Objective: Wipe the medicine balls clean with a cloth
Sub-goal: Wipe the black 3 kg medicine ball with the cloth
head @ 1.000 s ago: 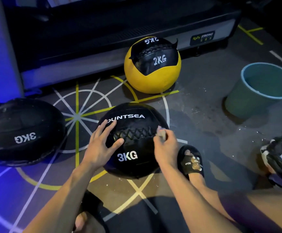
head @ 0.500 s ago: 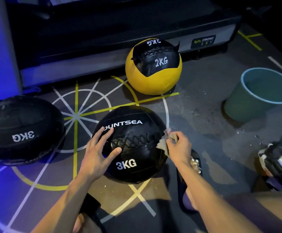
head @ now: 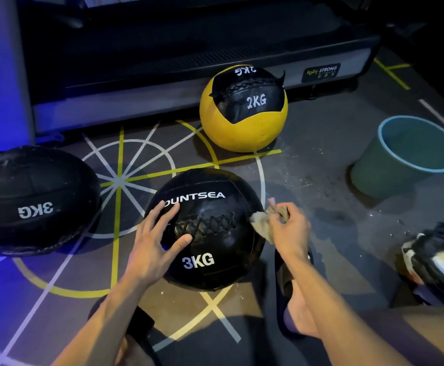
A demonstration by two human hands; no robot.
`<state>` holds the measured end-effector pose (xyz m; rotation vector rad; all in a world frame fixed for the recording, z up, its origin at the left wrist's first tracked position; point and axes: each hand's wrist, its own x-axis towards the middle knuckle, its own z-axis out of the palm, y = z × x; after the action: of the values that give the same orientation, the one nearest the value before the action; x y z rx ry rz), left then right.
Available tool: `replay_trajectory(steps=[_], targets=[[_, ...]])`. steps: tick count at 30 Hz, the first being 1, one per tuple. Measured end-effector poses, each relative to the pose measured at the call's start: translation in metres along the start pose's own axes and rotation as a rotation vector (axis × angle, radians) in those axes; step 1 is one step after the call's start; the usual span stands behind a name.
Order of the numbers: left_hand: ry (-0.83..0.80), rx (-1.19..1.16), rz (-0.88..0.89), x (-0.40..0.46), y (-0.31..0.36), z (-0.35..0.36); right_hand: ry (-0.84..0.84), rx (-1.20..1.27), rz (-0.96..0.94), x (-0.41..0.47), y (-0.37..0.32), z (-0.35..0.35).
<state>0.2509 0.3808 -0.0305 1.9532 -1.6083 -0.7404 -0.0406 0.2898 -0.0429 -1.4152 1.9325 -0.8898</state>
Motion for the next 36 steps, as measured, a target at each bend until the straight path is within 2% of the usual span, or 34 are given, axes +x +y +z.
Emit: replay_trajectory(steps=[3,6,10,12,15,18,20,21,22,26,28,29,30,34,36], targets=[[0.009,0.018,0.009,0.0,0.005,0.005,0.024,0.145,-0.236,-0.024,-0.036,0.001],[0.012,0.038,0.009,0.002,0.005,0.005,-0.147,0.028,-0.512,-0.068,-0.048,0.026],[0.033,0.036,0.055,0.0,0.004,0.008,-0.431,-0.195,-0.876,-0.122,-0.022,0.053],[0.021,0.044,0.069,0.0,0.008,0.012,-0.507,-0.229,-0.935,-0.122,-0.02,0.05],[0.004,0.025,0.061,-0.001,0.008,0.012,-0.414,-0.078,-0.723,-0.088,-0.036,0.027],[-0.002,-0.011,0.02,-0.006,0.001,0.007,-0.116,-0.022,-0.367,-0.018,-0.041,0.009],[-0.007,-0.016,0.02,-0.009,0.003,0.008,-0.006,-0.029,-0.189,0.005,-0.043,0.014],[-0.006,-0.02,0.028,-0.009,0.006,0.009,-0.024,-0.017,-0.2,-0.002,-0.049,0.023],[-0.005,-0.016,0.037,-0.009,0.008,0.01,-0.085,-0.001,-0.293,-0.018,-0.056,0.035],[-0.065,0.049,0.088,-0.011,-0.001,0.009,-0.504,-0.101,-0.826,-0.097,-0.08,0.065],[-0.087,0.054,0.102,-0.012,-0.004,0.008,-0.507,-0.2,-0.976,-0.092,-0.078,0.059],[-0.085,0.046,0.107,-0.012,-0.004,0.008,-0.475,-0.198,-0.958,-0.081,-0.074,0.054],[-0.08,0.044,0.109,-0.011,-0.003,0.008,-0.437,-0.158,-0.864,-0.065,-0.07,0.047],[-0.044,0.06,0.119,-0.015,0.002,0.013,-0.151,-0.11,-0.276,0.004,-0.041,0.022],[-0.034,0.088,0.131,-0.015,0.009,0.018,-0.109,-0.104,-0.237,0.004,-0.039,0.023]])
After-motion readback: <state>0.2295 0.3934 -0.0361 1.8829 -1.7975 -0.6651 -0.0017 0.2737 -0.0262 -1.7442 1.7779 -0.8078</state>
